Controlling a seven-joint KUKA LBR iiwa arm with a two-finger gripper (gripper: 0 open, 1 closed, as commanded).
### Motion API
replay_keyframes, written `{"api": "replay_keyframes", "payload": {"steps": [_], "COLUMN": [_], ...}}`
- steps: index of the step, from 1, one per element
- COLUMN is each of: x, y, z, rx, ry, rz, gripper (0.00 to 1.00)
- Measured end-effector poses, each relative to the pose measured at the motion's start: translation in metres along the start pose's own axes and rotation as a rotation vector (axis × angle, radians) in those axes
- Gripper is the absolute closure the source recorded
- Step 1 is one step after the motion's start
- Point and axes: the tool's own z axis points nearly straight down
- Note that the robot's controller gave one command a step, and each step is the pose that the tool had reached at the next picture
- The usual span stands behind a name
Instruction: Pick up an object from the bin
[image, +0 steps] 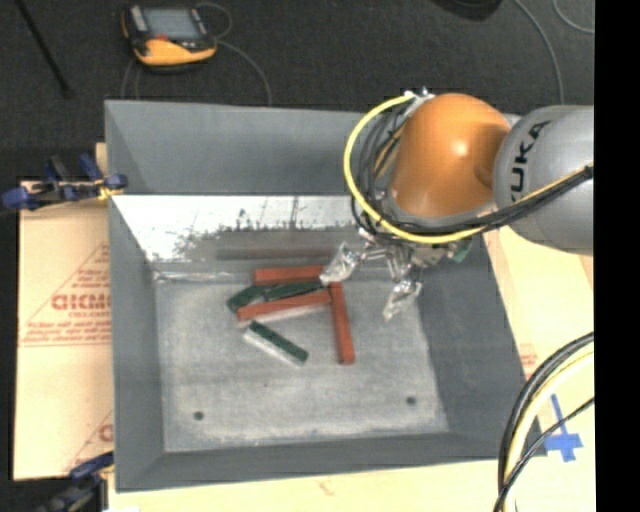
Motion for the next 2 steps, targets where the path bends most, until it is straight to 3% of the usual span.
{"api": "replay_keyframes", "payload": {"steps": [1, 2], "x": [-0.003, 0.004], "y": [-0.004, -0.002], "z": [0.011, 0.051], "rx": [0.007, 0.004], "ry": [-0.001, 0.000], "rz": [-0.066, -0.305], "gripper": [0.00, 0.00]}}
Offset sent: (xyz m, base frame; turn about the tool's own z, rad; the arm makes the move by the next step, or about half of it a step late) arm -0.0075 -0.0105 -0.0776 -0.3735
